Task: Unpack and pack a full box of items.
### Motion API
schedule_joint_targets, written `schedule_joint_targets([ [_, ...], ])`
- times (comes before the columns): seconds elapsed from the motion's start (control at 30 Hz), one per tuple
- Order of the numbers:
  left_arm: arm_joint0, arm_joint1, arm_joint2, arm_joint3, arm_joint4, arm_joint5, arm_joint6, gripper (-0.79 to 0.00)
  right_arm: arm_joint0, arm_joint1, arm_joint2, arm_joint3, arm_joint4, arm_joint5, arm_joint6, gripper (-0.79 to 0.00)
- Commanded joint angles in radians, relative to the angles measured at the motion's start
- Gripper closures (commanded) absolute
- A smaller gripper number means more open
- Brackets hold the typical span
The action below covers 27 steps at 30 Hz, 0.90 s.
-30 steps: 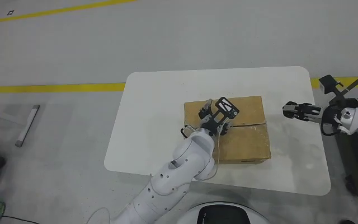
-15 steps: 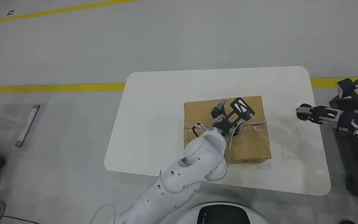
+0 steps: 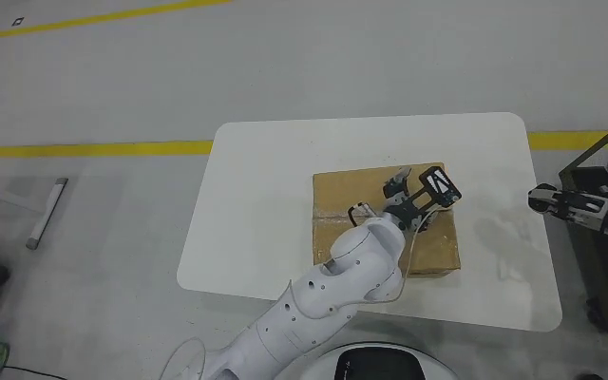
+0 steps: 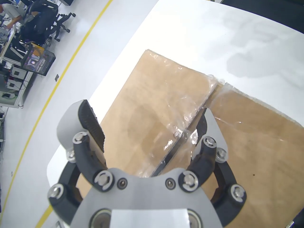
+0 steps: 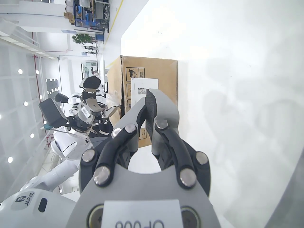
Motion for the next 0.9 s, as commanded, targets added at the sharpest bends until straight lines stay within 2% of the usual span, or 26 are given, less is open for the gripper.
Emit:
schedule_joint_targets([
  [0.0,-0.01,-0.008,0.0,0.007,-0.004,-0.007,0.007,-0.785,-0.011,0.001,0.005,-0.01,0.003,0.002,-0.003,0.0],
  [0.2,-0.013,-0.019,-0.031,-0.01,-0.006,-0.017,-0.002,-0.785,-0.01,0.0,-0.008,-0.051,0.029,0.007,-0.016,0.0],
  [0.4,0.046,-0.002,-0.114,-0.108,0.033,-0.013,-0.052,-0.785,0.049,-0.002,-0.07,-0.078,0.048,0.001,-0.008,0.0],
  [0.63,0.2,0.044,-0.267,-0.292,0.16,0.005,-0.148,-0.785,0.161,-0.01,-0.202,-0.094,0.026,-0.012,-0.022,0.0],
  [0.87,0.416,0.09,-0.462,-0.514,0.356,0.03,-0.235,-0.785,0.31,-0.034,-0.404,-0.114,-0.029,-0.05,-0.061,0.0],
])
